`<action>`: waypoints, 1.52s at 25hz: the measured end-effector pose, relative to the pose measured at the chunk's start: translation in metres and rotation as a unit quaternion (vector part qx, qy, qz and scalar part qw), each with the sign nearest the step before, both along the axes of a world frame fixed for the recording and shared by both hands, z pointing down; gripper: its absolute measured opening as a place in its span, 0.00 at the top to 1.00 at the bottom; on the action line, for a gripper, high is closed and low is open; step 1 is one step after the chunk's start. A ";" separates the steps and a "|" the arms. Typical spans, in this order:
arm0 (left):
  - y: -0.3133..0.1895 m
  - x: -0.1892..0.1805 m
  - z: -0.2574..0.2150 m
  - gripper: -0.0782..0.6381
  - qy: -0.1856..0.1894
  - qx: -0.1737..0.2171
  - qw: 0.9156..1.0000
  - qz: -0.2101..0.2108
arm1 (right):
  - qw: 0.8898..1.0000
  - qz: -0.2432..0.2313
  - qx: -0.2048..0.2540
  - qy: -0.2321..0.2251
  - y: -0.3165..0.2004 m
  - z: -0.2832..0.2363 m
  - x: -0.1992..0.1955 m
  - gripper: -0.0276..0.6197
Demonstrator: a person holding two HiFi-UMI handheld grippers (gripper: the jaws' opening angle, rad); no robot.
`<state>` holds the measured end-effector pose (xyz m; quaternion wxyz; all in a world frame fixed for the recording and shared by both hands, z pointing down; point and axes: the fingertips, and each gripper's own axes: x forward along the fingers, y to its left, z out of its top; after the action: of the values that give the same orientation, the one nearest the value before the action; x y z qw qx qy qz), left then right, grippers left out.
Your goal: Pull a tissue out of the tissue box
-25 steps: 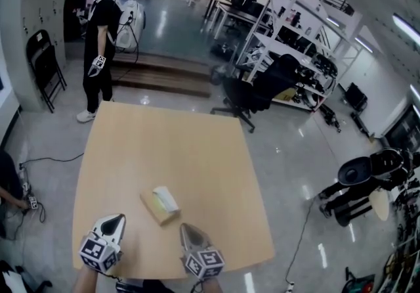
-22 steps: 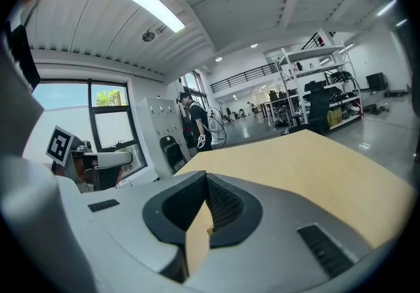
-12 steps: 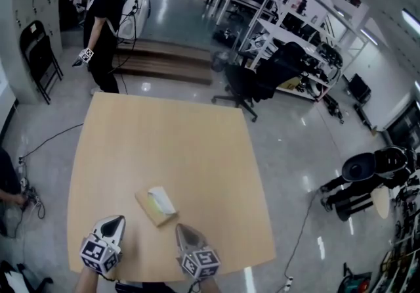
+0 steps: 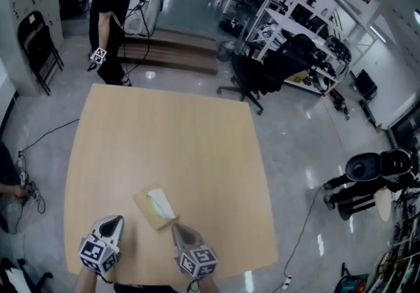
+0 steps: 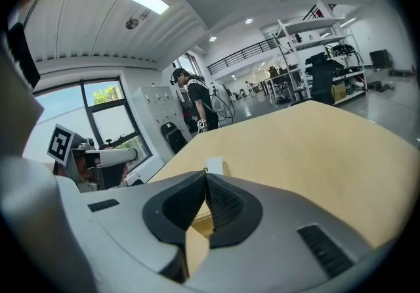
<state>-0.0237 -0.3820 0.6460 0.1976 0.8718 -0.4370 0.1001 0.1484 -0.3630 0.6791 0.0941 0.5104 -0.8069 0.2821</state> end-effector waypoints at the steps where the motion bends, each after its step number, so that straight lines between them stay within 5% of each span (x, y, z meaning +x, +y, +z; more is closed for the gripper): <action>1: -0.001 0.000 0.001 0.88 0.000 -0.002 1.000 0.000 | 1.000 0.001 -0.002 0.002 -0.002 0.003 0.000 0.94; 5: -0.007 -0.001 0.005 0.88 -0.002 -0.012 1.000 -0.001 | 1.000 0.001 -0.006 0.000 -0.011 0.008 -0.002 0.92; 11: -0.017 -0.002 0.005 0.88 -0.005 -0.015 1.000 -0.003 | 1.000 -0.002 -0.018 -0.010 -0.023 0.013 -0.005 0.70; 18: -0.021 -0.008 0.005 0.88 -0.007 -0.019 1.000 -0.009 | 0.999 -0.013 -0.030 -0.015 -0.028 0.018 -0.010 0.70; 24: -0.023 -0.006 0.007 0.88 -0.007 -0.021 1.000 -0.007 | 0.999 -0.029 -0.034 -0.014 -0.029 0.018 -0.013 0.71; 34: -0.021 -0.002 0.007 0.88 -0.006 -0.017 1.000 -0.007 | 0.999 -0.006 -0.031 0.006 -0.028 0.020 0.001 0.94; 38: -0.019 -0.004 0.006 0.88 -0.006 -0.015 1.000 -0.008 | 1.000 -0.008 -0.029 0.006 -0.028 0.020 0.001 0.95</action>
<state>-0.0272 -0.4015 0.6516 0.2092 0.8644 -0.4439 0.1100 0.1491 -0.3909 0.6989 0.1161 0.5029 -0.8015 0.3020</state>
